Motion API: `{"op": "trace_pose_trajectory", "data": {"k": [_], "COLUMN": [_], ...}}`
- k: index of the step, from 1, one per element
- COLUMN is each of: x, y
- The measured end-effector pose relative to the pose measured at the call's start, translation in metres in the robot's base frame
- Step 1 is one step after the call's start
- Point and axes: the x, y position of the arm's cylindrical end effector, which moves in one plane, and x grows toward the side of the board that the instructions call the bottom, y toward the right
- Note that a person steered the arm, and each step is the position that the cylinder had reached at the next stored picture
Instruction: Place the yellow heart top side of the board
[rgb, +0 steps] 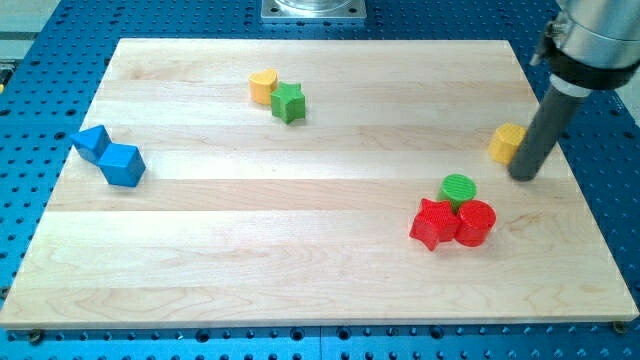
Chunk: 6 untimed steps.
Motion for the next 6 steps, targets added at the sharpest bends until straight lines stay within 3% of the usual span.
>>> {"op": "trace_pose_trajectory", "data": {"k": [1,2,4,5,6], "x": [-0.007,-0.013,-0.075,-0.128,-0.142], "y": [-0.002,-0.1,-0.308,-0.317,-0.285]}}
